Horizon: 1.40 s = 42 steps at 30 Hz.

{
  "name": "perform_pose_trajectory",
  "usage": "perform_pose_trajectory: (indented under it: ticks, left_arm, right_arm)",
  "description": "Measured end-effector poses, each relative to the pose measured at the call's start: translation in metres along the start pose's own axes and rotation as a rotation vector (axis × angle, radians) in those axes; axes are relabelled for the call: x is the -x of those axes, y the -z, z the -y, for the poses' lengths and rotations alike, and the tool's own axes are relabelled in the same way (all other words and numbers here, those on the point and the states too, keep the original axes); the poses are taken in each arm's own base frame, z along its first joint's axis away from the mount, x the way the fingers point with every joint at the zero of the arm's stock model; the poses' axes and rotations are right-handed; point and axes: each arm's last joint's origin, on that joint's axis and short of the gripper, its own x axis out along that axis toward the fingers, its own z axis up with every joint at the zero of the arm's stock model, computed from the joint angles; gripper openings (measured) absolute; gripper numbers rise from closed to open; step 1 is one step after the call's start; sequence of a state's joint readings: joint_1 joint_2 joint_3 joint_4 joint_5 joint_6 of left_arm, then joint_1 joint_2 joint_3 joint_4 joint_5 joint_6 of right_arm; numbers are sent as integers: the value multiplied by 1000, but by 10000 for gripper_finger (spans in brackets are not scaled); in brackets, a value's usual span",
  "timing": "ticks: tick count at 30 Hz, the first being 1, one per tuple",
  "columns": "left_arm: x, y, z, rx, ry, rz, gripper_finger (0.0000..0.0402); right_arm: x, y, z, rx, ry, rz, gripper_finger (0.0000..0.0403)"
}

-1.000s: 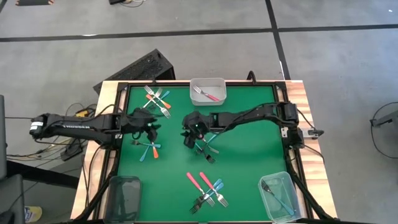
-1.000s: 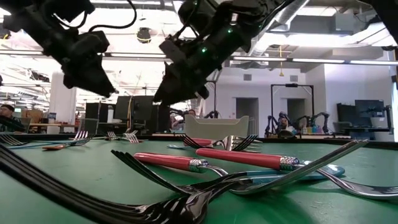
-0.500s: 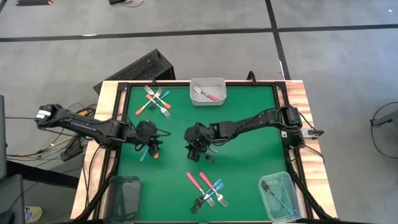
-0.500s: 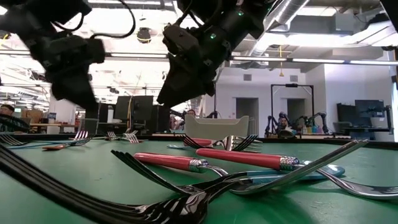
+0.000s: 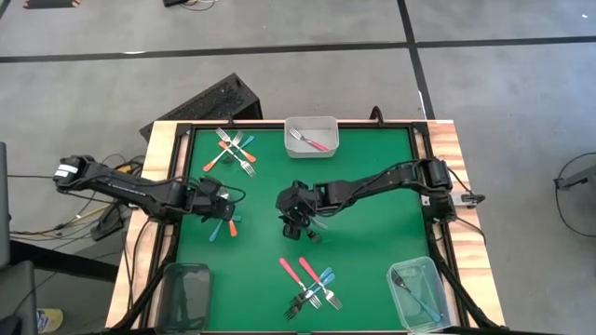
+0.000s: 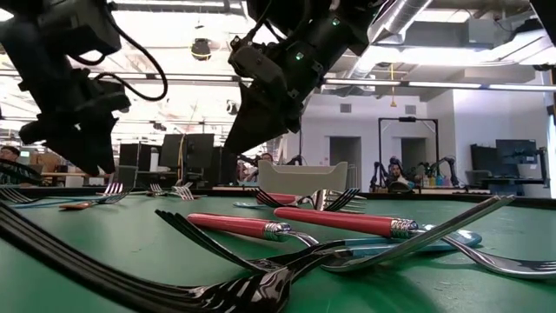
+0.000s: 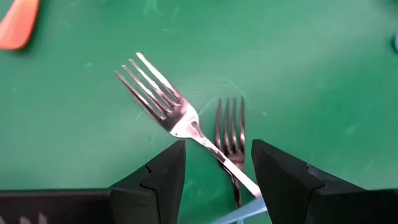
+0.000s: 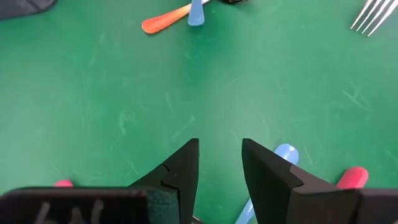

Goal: Sort silverware by color (type)
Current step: Put the orange fork into the black bin

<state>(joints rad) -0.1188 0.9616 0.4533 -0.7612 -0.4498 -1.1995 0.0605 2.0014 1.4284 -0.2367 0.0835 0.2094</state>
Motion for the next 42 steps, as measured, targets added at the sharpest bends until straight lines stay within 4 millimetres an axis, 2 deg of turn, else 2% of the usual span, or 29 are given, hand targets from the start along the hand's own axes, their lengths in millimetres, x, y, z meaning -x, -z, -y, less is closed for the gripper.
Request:
perform_pose_trajectory:
  ticks: [14,26,32,36,42]
  left_arm:
    - [-26,6,6,74,-162,-64,167]
    - [-39,4,20,58,-104,-7,75]
    - [-37,3,20,58,-90,-3,50]
    - [-33,1,19,80,-81,29,56]
    - [-31,-1,18,124,-77,66,114]
  right_arm:
    - [-1,-3,19,57,32,-7,143]
    - [-2,-1,20,85,35,-18,143]
    - [-2,-1,20,85,35,-20,143]
    - [-2,-2,22,81,38,-19,143]
    - [-2,-2,25,73,42,-18,143]
